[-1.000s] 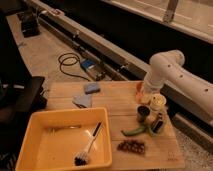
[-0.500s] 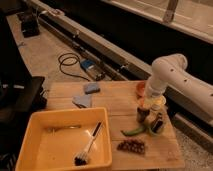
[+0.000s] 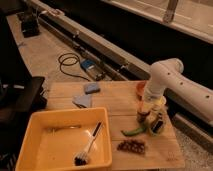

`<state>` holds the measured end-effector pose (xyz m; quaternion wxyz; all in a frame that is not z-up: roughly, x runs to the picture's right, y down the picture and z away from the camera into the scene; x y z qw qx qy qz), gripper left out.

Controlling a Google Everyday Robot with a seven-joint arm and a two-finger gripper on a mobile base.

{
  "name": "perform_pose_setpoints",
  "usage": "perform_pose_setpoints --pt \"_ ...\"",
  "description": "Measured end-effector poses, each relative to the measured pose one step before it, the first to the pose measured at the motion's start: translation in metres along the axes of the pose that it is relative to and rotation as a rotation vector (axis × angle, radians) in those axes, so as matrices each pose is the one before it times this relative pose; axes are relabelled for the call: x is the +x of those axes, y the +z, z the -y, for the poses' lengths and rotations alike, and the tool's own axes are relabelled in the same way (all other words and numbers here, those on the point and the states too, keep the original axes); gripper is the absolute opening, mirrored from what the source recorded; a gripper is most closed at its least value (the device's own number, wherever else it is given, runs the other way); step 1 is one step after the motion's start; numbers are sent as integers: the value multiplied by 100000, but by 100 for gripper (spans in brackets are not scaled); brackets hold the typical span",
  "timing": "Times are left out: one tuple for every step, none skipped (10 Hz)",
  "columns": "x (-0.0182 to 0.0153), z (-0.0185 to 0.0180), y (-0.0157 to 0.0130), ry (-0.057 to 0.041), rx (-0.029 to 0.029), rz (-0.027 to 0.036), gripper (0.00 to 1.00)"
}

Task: Place apple in metal cup

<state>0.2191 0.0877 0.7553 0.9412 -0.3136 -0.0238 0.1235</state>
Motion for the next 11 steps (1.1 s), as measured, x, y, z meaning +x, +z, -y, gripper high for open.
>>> perform_pose_setpoints --pt "221 -122 -113 410 24 25 76" --pt "-105 -43 -52 -74 244 334 80" --pt "-250 2 -23 -134 333 758 80" --pt "62 41 -149 488 543 840 80" --pt "236 -1 -226 829 747 1557 80" --pt "53 6 -32 383 320 1157 80" --pt "49 60 -88 717 740 1808 80" --pt "417 -1 -232 1876 1280 3283 80" --pt "466 -1 -365 2654 1857 6061 80" --pt "681 31 -449 3250 2312 7919 80" --pt "215 43 -242 1954 1466 4876 80"
